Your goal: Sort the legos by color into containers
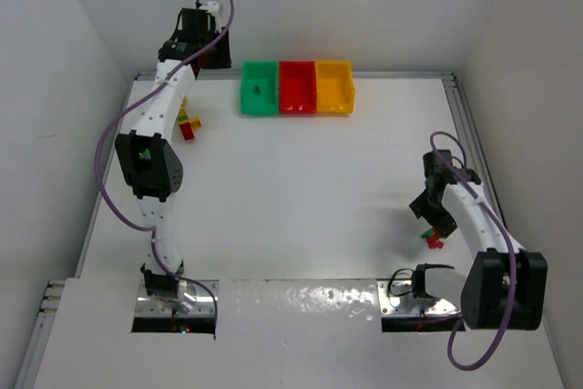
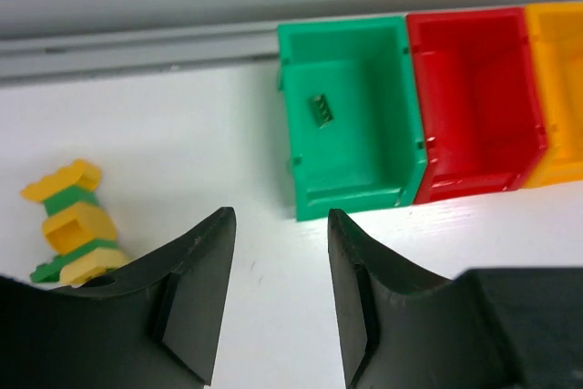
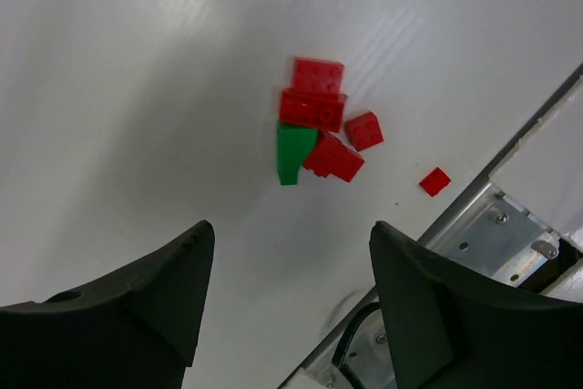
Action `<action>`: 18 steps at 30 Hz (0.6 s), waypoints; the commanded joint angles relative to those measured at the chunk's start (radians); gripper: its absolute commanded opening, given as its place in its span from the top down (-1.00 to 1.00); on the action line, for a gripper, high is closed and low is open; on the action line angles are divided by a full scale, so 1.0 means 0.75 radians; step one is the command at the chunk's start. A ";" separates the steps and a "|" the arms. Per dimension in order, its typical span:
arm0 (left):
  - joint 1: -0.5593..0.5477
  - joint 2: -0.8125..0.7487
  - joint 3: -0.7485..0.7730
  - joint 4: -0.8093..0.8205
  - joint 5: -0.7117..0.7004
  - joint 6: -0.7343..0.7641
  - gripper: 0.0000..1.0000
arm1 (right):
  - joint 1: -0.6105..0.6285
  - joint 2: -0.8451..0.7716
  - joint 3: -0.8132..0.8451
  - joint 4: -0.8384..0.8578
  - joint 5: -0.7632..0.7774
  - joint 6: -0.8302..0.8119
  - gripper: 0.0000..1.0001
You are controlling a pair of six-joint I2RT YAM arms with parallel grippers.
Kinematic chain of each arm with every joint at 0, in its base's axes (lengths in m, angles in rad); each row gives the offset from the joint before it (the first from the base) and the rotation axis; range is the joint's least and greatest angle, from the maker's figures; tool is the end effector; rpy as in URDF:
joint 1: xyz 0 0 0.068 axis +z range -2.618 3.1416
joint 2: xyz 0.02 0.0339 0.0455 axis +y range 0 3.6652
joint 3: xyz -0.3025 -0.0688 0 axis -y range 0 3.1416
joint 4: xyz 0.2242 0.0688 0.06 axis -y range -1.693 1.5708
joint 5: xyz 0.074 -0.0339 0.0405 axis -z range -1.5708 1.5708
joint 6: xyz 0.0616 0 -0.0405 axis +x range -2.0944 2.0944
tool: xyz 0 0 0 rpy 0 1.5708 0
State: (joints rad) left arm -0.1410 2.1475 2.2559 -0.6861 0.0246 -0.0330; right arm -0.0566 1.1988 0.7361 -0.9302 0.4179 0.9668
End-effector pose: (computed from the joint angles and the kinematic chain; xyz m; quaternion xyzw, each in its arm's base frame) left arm 0.5096 -0.0739 0.3769 0.0533 0.8776 -0.0522 0.4736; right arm 0.1588 -0.0340 0.2207 0.4932 0.8406 -0.1474 0.1689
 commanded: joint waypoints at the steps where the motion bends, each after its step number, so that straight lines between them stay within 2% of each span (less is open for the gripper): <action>1: 0.012 -0.051 -0.003 -0.067 0.016 0.013 0.15 | 0.002 -0.079 -0.075 0.162 0.050 0.116 -0.36; 2: 0.014 -0.057 -0.005 -0.075 0.026 0.030 0.15 | 0.002 -0.071 -0.073 0.148 0.058 0.112 -0.25; 6: 0.018 -0.092 -0.011 -0.063 -0.012 0.095 0.15 | 0.002 -0.050 -0.104 0.144 0.140 0.093 -0.03; 11: 0.004 -0.174 -0.109 0.031 -0.063 0.069 0.15 | 0.002 -0.101 -0.145 0.215 0.112 0.085 -0.01; 14: -0.006 -0.196 -0.122 0.005 -0.104 0.087 0.15 | -0.008 -0.132 -0.118 0.222 0.061 0.083 -0.04; 18: -0.006 -0.255 -0.173 -0.030 -0.147 0.113 0.14 | -0.057 -0.222 -0.114 0.179 -0.035 0.053 0.01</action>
State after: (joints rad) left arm -0.1360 2.0464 2.1468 -0.7193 -0.0452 0.0238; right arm -0.0757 1.0863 0.6292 -0.7944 0.4423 1.0164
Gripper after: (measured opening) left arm 0.430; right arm 0.507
